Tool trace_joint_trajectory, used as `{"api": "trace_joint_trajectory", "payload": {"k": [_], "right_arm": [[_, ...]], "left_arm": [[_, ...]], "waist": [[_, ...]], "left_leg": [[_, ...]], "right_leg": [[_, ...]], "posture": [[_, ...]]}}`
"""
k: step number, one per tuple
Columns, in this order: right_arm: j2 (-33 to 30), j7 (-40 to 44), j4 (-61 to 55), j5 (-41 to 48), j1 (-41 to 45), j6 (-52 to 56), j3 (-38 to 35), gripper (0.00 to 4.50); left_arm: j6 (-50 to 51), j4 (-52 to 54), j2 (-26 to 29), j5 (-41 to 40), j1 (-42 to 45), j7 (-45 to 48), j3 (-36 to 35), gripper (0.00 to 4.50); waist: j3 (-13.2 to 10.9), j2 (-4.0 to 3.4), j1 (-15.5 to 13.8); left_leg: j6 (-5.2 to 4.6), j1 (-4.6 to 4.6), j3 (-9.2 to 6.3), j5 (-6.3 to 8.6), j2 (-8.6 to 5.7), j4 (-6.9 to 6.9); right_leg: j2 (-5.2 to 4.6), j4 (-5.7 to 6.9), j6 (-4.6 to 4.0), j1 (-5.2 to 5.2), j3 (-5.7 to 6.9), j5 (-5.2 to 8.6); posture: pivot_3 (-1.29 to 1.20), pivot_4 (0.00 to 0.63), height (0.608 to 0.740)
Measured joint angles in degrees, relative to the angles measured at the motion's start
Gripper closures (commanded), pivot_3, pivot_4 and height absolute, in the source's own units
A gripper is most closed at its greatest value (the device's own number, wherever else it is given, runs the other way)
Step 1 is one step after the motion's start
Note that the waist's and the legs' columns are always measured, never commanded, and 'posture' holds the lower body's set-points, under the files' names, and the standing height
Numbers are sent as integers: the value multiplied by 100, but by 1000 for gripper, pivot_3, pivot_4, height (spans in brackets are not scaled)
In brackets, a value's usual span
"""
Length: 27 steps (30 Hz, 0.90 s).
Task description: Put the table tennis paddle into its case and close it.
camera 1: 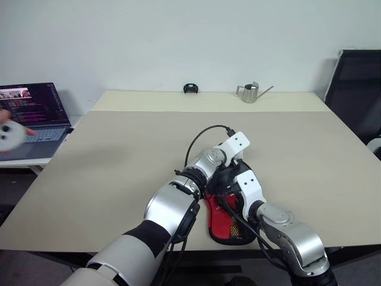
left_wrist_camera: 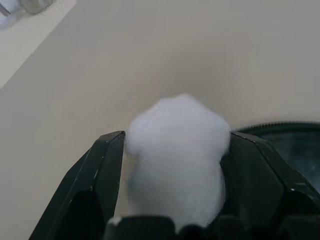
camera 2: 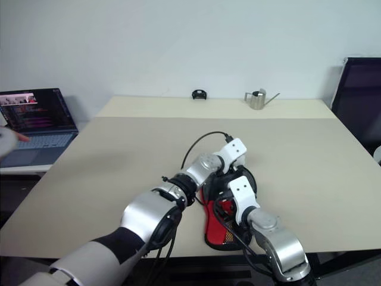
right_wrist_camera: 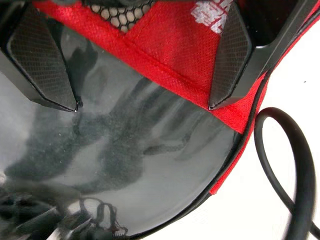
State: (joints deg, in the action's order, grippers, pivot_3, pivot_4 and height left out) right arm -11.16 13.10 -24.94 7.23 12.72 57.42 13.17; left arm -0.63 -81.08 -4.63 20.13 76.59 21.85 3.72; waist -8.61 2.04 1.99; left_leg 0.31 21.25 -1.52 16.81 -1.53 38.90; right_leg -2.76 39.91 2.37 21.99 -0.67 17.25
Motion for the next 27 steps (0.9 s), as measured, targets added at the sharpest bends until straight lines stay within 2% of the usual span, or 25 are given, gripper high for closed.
{"api": "trace_joint_trajectory", "payload": {"k": [5, 12, 14, 18, 22, 24, 27], "right_arm": [[-129, 174, 434, 40, 265, -250, -131, 0], [-424, 498, 768, 99, 433, -554, -285, 0], [-534, 592, 798, 114, 430, -596, -361, 0], [-763, 811, 871, 196, 440, -657, -530, 0], [-1108, 1081, 871, 380, 441, -627, -749, 0], [-1357, 1232, 839, 506, 412, -543, -949, 0], [-1787, 1593, 758, 734, 394, -401, -1048, 0]], "left_arm": [[-217, 154, 446, -366, 241, 371, -333, 1032], [-474, 353, 1256, -874, 222, 1470, -602, 1032], [-497, 535, 1535, -1069, 136, 1848, -694, 1032], [-443, 1111, 1888, -1494, -479, 3194, -735, 1032], [312, 2834, 2178, -2249, -1753, 5031, -598, 1032], [802, 3646, 2311, -2512, -2287, 5499, -499, 1032], [1448, 4795, 2393, -2865, -2749, 5700, -388, 1032]], "waist": [[0, 0, -16], [-1, -2, -19], [-1, -2, -20], [0, -5, -39], [-4, -11, -40], [-4, -12, -50], [-10, -20, -80]], "left_leg": [[0, -1, 0, 1, 0, -1], [0, 21, -4, 1, 1, -5], [-1, 26, -9, 1, 1, -5], [-1, 41, -18, 1, 1, -3], [-1, 62, -28, 1, 1, -5], [-1, 76, -43, 1, 2, -4], [-4, 89, -55, 3, 0, -2]], "right_leg": [[2, -8, 0, -7, 3, 0], [-1, -26, -1, 6, 5, -1], [-3, -34, -2, 6, 3, -1], [-5, -47, -3, 7, 6, -2], [-10, -67, -5, 15, 10, -2], [-12, -81, -6, 15, 23, -3], [-18, -91, -6, 15, 34, -3]], "posture": [[0, 150, 740], [0, 150, 740], [0, 150, 740], [0, 150, 740], [0, 150, 740], [0, 150, 740], [0, 150, 740]]}}
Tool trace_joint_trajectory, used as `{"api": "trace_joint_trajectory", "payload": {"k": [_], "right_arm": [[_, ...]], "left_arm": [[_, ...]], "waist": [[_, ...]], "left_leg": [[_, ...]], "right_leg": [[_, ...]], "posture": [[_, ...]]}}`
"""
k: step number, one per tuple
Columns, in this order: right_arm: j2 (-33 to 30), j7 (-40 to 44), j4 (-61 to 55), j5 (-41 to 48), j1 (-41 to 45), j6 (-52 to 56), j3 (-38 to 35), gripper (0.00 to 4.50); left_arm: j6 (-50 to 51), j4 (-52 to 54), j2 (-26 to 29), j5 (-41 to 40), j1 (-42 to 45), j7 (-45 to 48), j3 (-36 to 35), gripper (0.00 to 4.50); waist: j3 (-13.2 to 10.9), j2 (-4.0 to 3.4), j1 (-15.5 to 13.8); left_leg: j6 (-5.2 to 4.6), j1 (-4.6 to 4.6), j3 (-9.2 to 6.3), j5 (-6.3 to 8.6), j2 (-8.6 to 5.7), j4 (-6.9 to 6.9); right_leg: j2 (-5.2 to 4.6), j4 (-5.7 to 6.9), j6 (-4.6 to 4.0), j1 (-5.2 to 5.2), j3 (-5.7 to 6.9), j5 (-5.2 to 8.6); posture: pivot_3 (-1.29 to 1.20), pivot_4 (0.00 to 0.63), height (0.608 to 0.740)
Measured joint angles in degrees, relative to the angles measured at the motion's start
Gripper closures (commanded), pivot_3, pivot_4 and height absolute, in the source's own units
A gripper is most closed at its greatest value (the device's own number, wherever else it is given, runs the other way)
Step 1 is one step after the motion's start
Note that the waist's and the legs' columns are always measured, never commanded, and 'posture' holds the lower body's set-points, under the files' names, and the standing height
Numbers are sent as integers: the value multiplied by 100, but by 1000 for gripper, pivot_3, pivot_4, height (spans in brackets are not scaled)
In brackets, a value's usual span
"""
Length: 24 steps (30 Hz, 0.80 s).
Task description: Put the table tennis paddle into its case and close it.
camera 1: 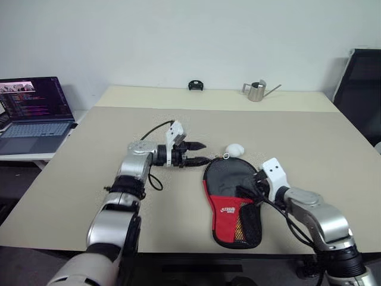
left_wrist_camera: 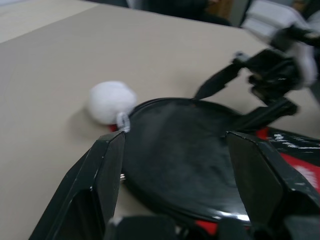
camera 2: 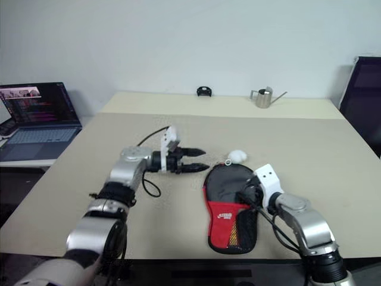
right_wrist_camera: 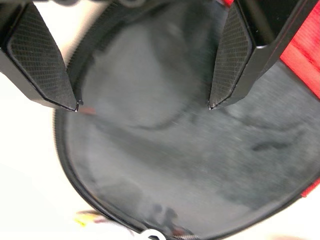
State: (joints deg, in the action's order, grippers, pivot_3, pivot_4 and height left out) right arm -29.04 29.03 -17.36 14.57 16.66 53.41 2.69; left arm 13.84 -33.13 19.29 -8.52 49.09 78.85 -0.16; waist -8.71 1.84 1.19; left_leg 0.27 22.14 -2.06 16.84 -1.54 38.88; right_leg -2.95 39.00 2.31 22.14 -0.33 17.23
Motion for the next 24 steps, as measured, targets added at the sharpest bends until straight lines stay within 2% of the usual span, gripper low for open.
{"api": "trace_joint_trajectory", "payload": {"k": [5, 10, 14, 20, 24], "right_arm": [[-724, 638, -363, 652, -96, 541, -579, 0], [-1235, 968, -560, 1184, -81, 866, -1280, 0], [-1385, 911, -301, 1199, 160, 831, -1505, 0], [-1377, 711, 31, 1156, 625, 672, -1473, 0], [-1314, 689, 39, 1145, 686, 604, -1318, 0]], "left_arm": [[613, 1524, 19, -327, -642, -57, 333, 1032], [733, 2236, -109, -315, -1142, -327, 1006, 1032], [365, 2093, -213, 13, -1186, -737, 1394, 1032], [-446, 757, -641, 608, -995, -1615, 1685, 1032], [-618, 269, -839, 656, -797, -1720, 1728, 1032]], "waist": [[-22, -36, -18], [-30, -46, -36], [-33, -51, -33], [-37, -52, -44], [-37, -52, -70]], "left_leg": [[-4, 5, -5, 2, -1, -1], [-5, 4, -9, 2, 0, -1], [-5, -2, -7, 2, -1, -1], [-6, 4, -8, 2, -2, -1], [-5, 18, -8, 2, -2, 0]], "right_leg": [[-1, -3, 0, 0, 2, 0], [1, -2, 0, -1, 4, 0], [2, 1, -1, -4, 3, 0], [1, -3, -1, -2, 6, 0], [0, -5, -1, 6, 8, 0]], "posture": [[0, 150, 740], [0, 150, 740], [0, 150, 740], [0, 150, 740], [0, 150, 740]]}}
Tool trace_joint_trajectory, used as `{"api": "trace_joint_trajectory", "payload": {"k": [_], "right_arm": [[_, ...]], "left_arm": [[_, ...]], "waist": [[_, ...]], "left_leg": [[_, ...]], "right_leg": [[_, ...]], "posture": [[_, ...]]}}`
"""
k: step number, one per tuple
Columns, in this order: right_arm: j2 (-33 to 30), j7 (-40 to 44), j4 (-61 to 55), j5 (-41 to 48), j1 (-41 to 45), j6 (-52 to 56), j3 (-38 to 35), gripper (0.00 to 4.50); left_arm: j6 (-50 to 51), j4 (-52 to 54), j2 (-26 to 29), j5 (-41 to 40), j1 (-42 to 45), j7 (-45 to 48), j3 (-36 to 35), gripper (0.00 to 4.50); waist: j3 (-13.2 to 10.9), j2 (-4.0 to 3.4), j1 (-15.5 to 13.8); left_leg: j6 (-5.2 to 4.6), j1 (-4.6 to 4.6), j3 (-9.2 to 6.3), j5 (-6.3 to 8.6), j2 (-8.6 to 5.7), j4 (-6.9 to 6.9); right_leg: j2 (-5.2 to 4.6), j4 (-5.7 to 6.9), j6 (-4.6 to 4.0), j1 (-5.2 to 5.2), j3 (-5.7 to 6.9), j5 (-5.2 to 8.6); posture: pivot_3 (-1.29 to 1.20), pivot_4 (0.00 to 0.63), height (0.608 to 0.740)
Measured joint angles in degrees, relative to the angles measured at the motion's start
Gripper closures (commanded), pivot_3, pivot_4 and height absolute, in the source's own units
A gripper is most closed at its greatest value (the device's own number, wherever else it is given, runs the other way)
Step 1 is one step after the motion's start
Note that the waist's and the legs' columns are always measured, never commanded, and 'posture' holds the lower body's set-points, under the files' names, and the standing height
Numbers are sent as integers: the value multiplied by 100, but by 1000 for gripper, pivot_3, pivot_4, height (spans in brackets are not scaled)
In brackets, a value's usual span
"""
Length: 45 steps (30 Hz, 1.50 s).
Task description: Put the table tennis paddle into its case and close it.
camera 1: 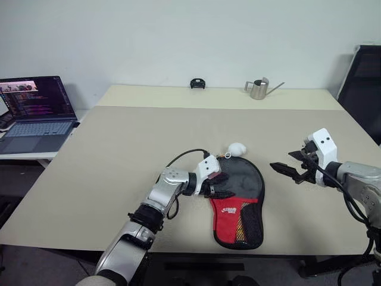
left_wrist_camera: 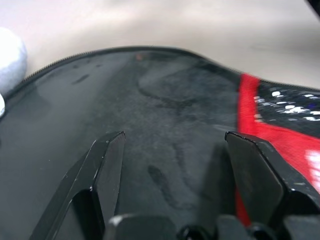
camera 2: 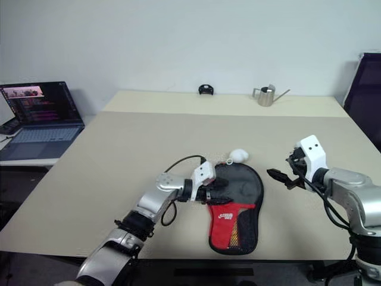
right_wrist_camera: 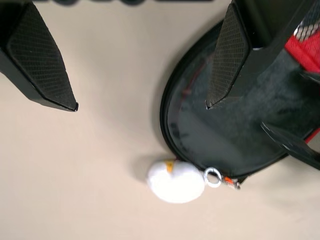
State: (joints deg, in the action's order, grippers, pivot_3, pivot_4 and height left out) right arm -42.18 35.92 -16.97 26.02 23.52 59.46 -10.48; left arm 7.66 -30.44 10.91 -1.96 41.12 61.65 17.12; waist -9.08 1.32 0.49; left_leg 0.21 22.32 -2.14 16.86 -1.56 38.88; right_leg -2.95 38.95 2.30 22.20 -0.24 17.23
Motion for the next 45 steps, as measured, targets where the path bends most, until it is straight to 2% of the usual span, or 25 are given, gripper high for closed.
{"api": "trace_joint_trajectory", "payload": {"k": [5, 13, 23, 29, 45], "right_arm": [[315, -179, 378, -21, 329, -38, 196, 0], [1472, -698, 2241, -145, 2034, -451, 292, 0], [2241, -886, 5726, -1158, 3143, -2550, 731, 0], [2533, -991, 7010, -1422, 3610, -3420, 721, 0], [2993, -892, 7696, -1685, 3788, -3773, 728, 0]], "left_arm": [[-76, -218, -82, -16, 87, 24, -7, 1032], [-82, -142, -35, -24, 22, 51, 20, 1032], [114, 390, 90, -84, -295, 35, 39, 1032], [267, 629, 164, -91, -414, 18, 44, 1032], [325, 731, 192, -90, -455, -18, 55, 1032]], "waist": [[0, -1, -14], [2, -7, -7], [2, -12, 59], [3, -14, 126], [8, -22, 132]], "left_leg": [[0, -1, -1, 0, 0, 4], [2, -6, -1, -2, -2, 2], [10, 4, 4, -7, -1, 2], [19, 4, 3, -12, 0, 2], [22, 2, 3, -13, 0, 2]], "right_leg": [[-1, 4, 0, 0, 1, 0], [-2, 4, -1, 0, 3, -1], [-3, 5, -2, 11, 0, -1], [-4, 6, -2, 10, 0, -1], [-4, 9, -2, 10, -2, -1]], "posture": [[0, 150, 740], [0, 150, 740], [0, 150, 740], [0, 150, 740], [0, 150, 740]]}}
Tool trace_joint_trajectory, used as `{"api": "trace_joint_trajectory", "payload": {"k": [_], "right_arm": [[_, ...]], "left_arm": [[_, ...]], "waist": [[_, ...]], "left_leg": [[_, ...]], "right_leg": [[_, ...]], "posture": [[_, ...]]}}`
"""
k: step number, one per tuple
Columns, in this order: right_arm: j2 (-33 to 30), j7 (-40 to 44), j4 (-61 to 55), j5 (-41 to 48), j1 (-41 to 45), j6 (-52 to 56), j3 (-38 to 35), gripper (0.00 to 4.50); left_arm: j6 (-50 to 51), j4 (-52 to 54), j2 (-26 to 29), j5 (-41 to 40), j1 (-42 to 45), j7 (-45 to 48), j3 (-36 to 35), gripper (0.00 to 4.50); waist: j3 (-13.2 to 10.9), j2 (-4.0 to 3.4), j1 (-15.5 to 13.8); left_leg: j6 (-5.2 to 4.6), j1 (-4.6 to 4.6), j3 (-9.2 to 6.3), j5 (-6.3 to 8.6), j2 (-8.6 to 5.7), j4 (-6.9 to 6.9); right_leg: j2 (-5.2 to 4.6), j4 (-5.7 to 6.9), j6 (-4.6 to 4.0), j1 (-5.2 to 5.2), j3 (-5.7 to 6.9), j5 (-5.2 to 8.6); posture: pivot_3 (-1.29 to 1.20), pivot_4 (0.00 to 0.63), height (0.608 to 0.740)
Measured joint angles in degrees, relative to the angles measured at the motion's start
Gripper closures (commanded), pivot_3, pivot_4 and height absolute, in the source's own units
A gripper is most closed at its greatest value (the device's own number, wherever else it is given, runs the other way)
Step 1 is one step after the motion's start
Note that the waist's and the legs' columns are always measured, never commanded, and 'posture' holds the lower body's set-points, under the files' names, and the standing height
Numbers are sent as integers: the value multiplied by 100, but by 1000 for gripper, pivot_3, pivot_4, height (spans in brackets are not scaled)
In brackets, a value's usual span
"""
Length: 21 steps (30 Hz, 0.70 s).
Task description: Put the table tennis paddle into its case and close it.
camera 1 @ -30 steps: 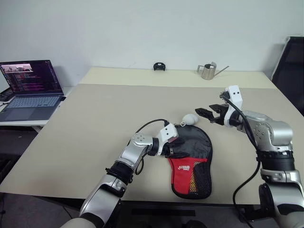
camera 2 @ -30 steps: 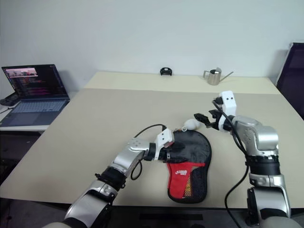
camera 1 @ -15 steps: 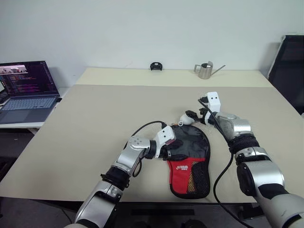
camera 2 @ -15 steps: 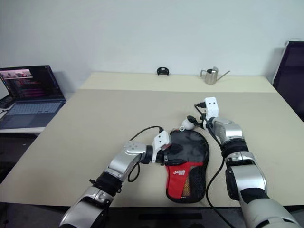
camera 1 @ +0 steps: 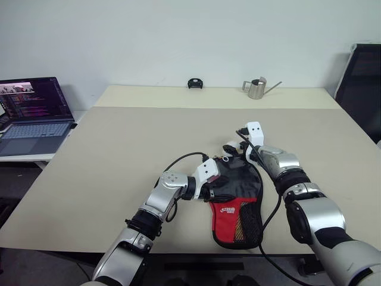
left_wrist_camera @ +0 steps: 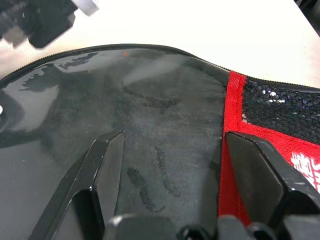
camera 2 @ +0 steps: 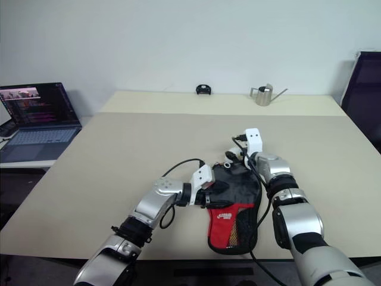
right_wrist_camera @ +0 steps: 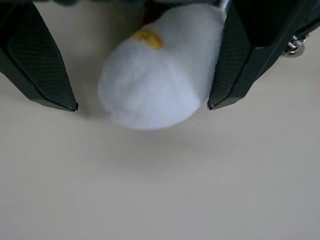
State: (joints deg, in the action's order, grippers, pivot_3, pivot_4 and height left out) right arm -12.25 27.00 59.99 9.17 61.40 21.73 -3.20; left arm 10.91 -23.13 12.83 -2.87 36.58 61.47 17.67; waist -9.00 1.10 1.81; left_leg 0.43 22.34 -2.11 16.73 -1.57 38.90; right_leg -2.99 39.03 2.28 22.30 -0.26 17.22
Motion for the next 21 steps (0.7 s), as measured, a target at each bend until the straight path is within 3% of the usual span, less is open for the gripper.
{"api": "trace_joint_trajectory", "payload": {"k": [5, 8, 17, 21], "right_arm": [[76, 46, 10, -116, 0, 3, 4, 0], [106, 50, 31, -140, 0, 3, 4, 553], [160, 43, 36, -245, 0, -8, 7, 3591], [183, -37, 37, -317, -1, -86, 5, 4293]], "left_arm": [[-7, 0, 1, 0, -3, -9, 2, 1032], [-14, 0, 1, 1, -7, -15, 6, 961], [-125, -55, 0, 19, -14, -81, 31, 961], [-337, -332, -23, 42, 64, -66, 90, 961]], "waist": [[0, 0, 0], [0, 0, 0], [2, -3, -2], [4, -6, -7]], "left_leg": [[1, 0, 0, -1, 0, 0], [1, 0, 0, -1, 0, 0], [1, -3, 0, -1, 0, 0], [-11, -17, 0, 6, -1, 0]], "right_leg": [[0, 1, 0, 0, 0, 0], [0, 0, 0, 0, 0, 0], [-1, 3, -1, -2, 0, 0], [-2, 3, -1, -12, 0, 0]], "posture": [[0, 150, 740], [0, 150, 740], [0, 150, 740], [0, 150, 740]]}}
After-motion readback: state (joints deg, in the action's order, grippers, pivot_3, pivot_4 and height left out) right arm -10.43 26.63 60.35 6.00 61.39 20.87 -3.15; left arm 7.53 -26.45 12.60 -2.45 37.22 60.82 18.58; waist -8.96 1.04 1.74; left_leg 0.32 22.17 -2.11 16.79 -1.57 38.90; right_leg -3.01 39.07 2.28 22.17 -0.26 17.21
